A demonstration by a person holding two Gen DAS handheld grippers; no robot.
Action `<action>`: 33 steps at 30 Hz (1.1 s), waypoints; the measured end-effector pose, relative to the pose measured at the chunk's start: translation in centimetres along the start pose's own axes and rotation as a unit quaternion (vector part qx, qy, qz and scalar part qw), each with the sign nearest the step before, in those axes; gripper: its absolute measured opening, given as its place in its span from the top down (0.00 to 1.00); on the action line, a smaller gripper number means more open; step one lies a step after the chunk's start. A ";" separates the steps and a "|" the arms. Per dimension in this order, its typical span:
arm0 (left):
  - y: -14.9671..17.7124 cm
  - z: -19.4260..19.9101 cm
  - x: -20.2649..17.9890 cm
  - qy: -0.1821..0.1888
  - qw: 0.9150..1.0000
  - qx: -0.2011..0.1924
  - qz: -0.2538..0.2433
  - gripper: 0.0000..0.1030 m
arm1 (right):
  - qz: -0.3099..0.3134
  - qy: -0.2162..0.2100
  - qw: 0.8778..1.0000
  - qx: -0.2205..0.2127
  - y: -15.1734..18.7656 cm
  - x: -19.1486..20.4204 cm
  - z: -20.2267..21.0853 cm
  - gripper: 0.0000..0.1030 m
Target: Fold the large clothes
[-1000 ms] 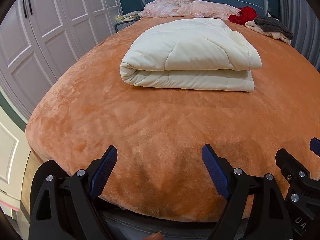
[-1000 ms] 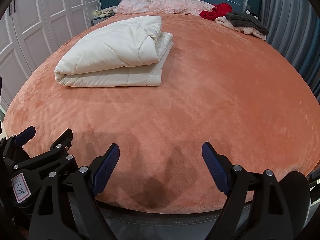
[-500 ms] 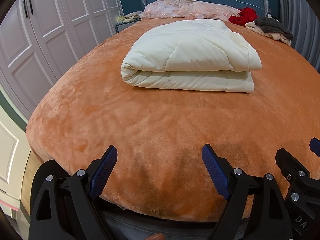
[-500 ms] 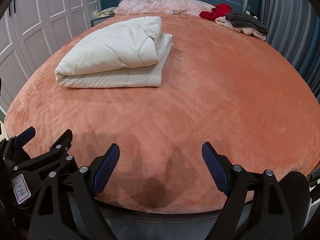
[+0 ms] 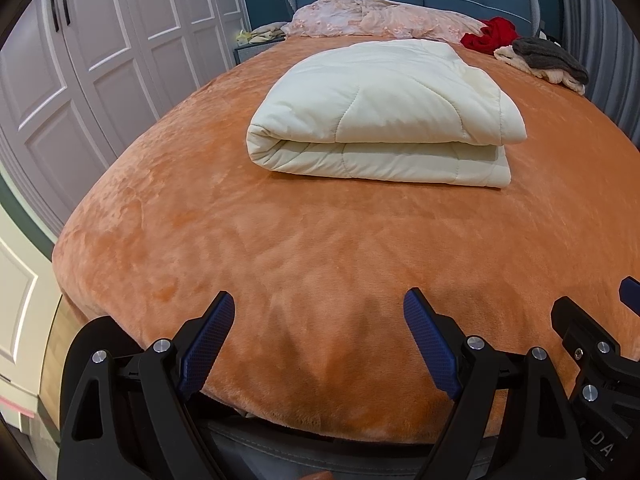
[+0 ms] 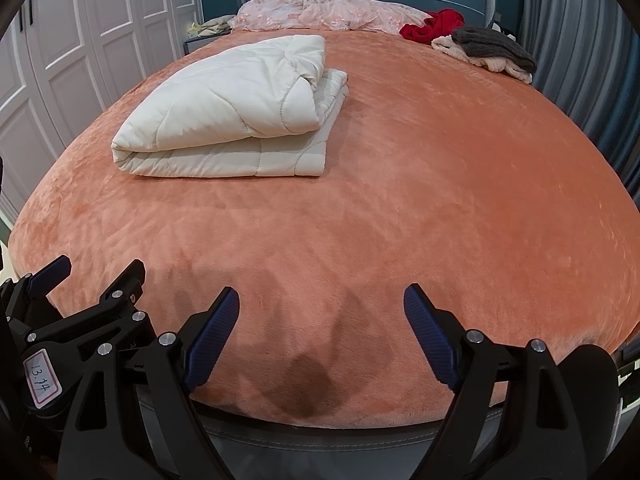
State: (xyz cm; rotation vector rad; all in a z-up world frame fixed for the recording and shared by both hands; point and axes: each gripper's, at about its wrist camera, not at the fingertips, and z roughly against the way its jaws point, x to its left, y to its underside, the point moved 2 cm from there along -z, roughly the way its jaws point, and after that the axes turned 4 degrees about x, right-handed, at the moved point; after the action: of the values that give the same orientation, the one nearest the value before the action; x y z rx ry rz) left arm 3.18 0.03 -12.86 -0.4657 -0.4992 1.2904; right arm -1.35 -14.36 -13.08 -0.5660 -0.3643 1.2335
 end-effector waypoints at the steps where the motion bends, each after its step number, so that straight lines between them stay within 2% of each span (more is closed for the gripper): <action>1: 0.0 0.0 0.0 0.000 1.000 0.000 0.001 0.20 | 0.000 0.000 1.000 0.000 0.0 0.0 0.0 0.21; 16: 0.0 -0.1 0.2 0.001 1.000 0.001 0.006 0.20 | -0.001 -0.003 1.000 -0.005 -0.4 0.1 0.2 0.21; 18: 0.0 -0.2 0.3 0.002 1.000 0.003 0.009 0.20 | 0.000 -0.004 1.000 -0.005 -0.5 0.1 0.1 0.19; 21: 0.0 -0.1 0.4 0.003 1.000 0.004 0.015 0.20 | -0.005 0.000 1.000 -0.011 -0.6 0.0 0.1 0.12; 33: -0.5 -0.4 0.5 -0.007 1.000 0.002 0.010 0.20 | -0.007 -0.008 1.000 -0.012 -1.1 0.0 -0.4 0.11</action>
State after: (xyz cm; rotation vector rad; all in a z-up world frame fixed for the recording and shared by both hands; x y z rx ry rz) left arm 3.90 0.37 -12.85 -0.4599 -0.5040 1.3147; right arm -0.31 -14.71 -12.75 -0.5748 -0.3962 1.2226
